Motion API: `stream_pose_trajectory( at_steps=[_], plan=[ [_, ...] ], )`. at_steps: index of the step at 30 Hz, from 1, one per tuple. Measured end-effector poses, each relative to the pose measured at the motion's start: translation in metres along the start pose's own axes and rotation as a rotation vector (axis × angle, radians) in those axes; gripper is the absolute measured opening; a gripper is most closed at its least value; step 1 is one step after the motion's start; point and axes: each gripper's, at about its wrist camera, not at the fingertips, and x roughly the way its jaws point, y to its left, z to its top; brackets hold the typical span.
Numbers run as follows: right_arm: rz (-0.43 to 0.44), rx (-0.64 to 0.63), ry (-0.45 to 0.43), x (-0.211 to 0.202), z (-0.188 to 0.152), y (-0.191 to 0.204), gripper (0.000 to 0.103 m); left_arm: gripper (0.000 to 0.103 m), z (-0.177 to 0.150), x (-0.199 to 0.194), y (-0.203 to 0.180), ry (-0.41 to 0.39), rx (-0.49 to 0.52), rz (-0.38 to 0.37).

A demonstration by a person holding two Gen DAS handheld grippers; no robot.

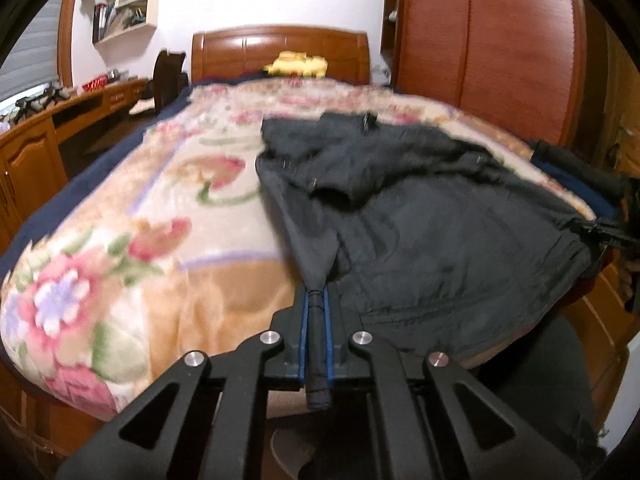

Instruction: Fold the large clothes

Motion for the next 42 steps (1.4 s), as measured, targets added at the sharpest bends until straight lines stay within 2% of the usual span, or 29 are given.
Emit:
stream_pose_trajectory(
  at_steps=[7, 31, 36, 42],
  plan=[
    [-0.005, -0.006, -0.157, -0.039, 0.035, 0.004, 0.005, 0.003, 0.037, -0.036, -0.013, -0.115, 0.023, -0.021],
    [-0.047, -0.149, -0.452, -0.178, 0.120, 0.031, 0.004, 0.003, 0.129, -0.165, -0.005, -0.453, 0.033, -0.031],
    [-0.067, -0.147, -0.465, -0.174, 0.147, 0.027, 0.004, 0.003, 0.148, -0.147, 0.004, -0.435, 0.026, -0.004],
    [-0.095, -0.120, -0.356, -0.104, 0.177, 0.008, 0.004, 0.003, 0.159, -0.070, 0.023, -0.330, 0.004, 0.059]
  ],
)
